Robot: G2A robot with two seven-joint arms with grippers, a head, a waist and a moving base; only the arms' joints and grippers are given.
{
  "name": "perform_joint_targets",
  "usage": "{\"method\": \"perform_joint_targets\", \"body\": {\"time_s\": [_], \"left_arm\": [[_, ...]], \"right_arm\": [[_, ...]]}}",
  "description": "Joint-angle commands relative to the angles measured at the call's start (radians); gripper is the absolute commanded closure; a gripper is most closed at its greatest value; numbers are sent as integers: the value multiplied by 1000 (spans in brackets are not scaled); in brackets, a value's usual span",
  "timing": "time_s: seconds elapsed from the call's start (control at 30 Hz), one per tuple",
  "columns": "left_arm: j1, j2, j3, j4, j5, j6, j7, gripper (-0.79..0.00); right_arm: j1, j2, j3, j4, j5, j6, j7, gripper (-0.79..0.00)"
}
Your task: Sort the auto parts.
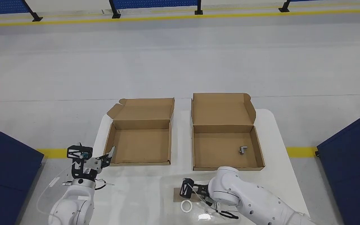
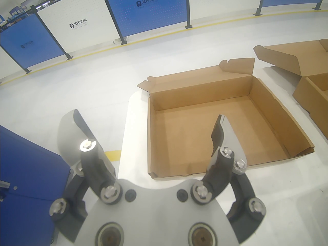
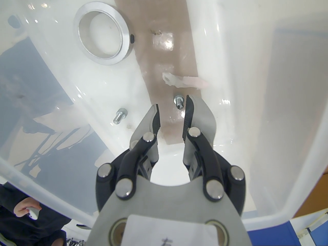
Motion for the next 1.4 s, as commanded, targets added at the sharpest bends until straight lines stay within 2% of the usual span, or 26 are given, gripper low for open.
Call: {"method": "perform_joint_targets", "body": {"time_s": [0.0,0.2,0.47,0.7,0.8,1.1,1.37], "left_arm": [[0,0,0,0,0,0,0,-785],[0,0,0,0,0,0,0,-785],[0,0,0,0,0,0,0,-785],[0,0,0,0,0,0,0,-785],[0,0,0,0,0,0,0,-785],[0,0,0,0,0,0,0,-785],[0,0,0,0,0,0,0,-785]], "right_arm": [[0,-1,1,4,1,0,-2,-160],[-4,-2,7,11,-8,5,-23,-145],[-11,-2,16,10,-19,2,-37,-77],[-13,-4,21,17,-14,-5,-44,-49],[-13,-5,23,25,-9,-10,-50,0],[-17,-4,36,4,-5,-7,-31,0],[-73,26,117,-126,73,-26,28,0]]}}
